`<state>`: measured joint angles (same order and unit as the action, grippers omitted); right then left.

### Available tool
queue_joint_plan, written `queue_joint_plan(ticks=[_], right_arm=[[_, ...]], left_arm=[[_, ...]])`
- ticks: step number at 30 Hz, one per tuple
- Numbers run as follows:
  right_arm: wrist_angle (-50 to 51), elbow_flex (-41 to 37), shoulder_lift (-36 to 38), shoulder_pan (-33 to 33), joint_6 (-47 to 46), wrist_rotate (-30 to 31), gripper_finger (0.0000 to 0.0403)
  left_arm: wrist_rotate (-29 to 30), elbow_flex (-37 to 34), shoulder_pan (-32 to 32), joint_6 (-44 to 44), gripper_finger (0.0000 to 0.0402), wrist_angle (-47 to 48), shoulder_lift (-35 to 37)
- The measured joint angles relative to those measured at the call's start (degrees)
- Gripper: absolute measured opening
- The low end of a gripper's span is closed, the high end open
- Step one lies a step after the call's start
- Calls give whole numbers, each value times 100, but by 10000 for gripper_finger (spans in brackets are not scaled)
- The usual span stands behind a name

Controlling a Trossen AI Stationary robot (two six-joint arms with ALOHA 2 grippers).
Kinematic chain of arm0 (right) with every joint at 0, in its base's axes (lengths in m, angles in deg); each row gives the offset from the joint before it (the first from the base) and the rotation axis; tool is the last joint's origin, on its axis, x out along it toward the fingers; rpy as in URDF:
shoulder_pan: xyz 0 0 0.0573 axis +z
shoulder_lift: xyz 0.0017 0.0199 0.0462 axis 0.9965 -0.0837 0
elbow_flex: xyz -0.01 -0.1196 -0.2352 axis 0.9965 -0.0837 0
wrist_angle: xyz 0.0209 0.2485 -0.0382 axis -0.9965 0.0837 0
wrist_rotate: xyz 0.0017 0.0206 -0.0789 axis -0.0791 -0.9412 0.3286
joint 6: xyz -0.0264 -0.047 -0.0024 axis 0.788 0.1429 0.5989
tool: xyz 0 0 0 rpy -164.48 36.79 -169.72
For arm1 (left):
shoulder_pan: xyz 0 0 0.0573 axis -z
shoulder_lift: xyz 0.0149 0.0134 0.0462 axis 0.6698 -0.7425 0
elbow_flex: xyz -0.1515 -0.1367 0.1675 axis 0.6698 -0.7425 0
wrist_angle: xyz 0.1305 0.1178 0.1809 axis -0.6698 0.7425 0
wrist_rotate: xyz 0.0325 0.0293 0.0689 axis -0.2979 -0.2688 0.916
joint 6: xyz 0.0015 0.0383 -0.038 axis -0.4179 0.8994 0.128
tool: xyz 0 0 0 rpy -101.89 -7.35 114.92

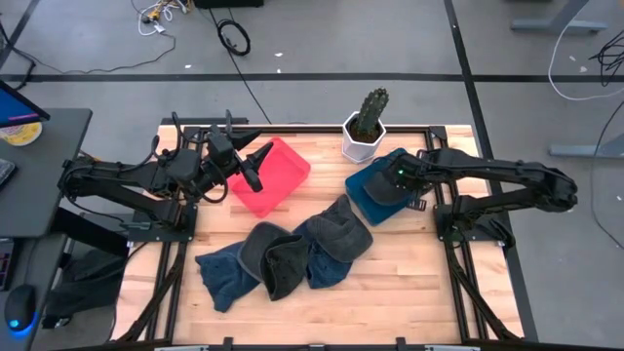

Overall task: Pick & Place hat
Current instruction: Put the right black cap into the blue bin, then put the left black cap into the blue bin

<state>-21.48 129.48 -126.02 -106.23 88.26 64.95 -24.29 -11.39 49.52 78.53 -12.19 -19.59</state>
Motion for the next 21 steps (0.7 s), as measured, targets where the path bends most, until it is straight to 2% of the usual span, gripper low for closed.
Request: queue_joint_plan(ticks=[4, 14, 18, 21], right_arm=[[-11, 0, -38, 0, 0, -25, 74], [386, 204, -34, 0, -196, 367, 263], [716, 697, -27, 0, -359, 333, 297], [774, 1194, 29, 0, -488, -170, 299]], left_arm=[[0, 0, -1, 1, 211, 0, 0], [1, 0, -1, 0, 211, 35, 0], [0, 0, -2, -4, 211, 111, 0], [-22, 0, -3, -314, 211, 186, 0]])
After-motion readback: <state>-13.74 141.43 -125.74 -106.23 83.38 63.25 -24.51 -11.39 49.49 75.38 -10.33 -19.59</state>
